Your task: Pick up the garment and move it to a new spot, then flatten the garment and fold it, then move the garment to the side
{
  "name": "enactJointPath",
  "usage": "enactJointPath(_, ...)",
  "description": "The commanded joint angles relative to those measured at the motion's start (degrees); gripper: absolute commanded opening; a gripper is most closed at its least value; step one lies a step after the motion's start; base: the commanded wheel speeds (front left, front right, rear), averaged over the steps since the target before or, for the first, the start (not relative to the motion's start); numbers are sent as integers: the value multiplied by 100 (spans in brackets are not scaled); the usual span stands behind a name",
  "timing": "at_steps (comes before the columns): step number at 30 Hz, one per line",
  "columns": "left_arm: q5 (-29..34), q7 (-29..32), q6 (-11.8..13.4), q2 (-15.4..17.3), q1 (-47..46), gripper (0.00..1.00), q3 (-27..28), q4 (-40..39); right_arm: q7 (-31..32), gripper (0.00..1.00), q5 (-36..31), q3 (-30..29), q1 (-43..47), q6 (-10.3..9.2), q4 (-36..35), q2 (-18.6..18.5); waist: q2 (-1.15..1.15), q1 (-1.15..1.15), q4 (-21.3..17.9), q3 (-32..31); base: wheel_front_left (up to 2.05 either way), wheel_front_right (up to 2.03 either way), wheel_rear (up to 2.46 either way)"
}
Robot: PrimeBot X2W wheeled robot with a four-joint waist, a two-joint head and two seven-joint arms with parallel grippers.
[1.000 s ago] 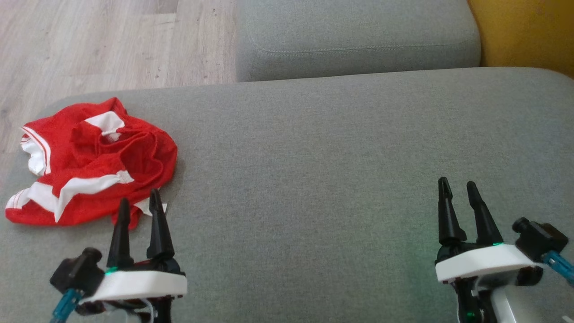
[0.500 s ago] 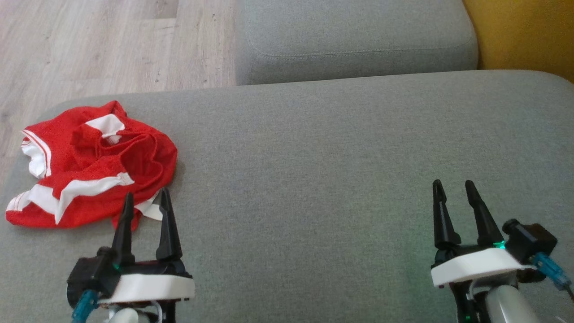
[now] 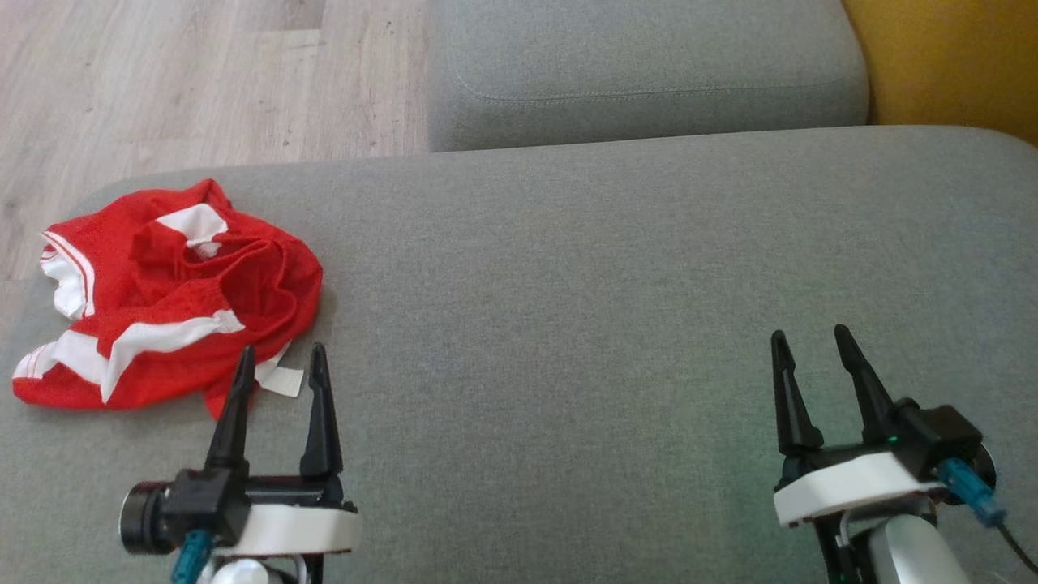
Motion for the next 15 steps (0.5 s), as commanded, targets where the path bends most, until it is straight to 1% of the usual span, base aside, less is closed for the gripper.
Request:
enactJointPath(1, 245, -96, 56, 15, -292, 100, 127, -153, -134, 100, -232, 139, -326, 43, -147, -12, 0, 0, 9, -17, 0, 0, 0)
enactJointPath(3, 363, -123, 70, 15, -293, 100, 132, -109, -160, 100, -343, 152, -333, 44, -119, -10, 0, 0, 19, -32, 0, 0, 0)
enactJointPath(12, 316, -123, 87, 15, -311, 100, 152, 70, -160, 100, -311, 143, -312, 44, -47, -10, 0, 0, 111, -63, 0, 0, 0)
enactJointPath(15, 341, -123, 83, 15, -342, 100, 159, 98, -160, 100, -310, 146, -319, 44, -20, -10, 0, 0, 196, -32, 0, 0, 0)
